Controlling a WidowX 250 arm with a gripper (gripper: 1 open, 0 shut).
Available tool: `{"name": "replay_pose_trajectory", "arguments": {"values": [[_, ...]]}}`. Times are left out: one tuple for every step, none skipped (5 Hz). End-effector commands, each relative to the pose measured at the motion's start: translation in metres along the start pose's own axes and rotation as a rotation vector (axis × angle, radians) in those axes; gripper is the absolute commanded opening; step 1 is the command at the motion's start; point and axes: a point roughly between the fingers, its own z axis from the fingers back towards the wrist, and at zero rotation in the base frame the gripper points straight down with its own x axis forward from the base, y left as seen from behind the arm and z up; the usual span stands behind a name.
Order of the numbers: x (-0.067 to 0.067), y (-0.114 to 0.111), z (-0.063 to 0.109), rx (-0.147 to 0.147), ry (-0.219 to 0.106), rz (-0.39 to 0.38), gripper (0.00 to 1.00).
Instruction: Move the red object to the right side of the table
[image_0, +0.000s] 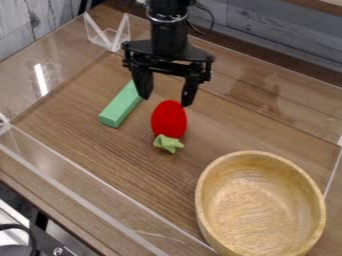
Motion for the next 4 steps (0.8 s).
{"name": "replay_pose_trajectory", "arguments": {"values": [[0.005,-0.003,-0.001,0.003,-0.026,0.001,1.00],[0.006,-0.003,-0.011,0.010,-0.021,0.015,1.00],[0.006,-0.003,-0.019,0.020,-0.015,0.022,1.00],[0.005,-0.004,-0.025,0.026,-0.010,0.028,1.00]]}}
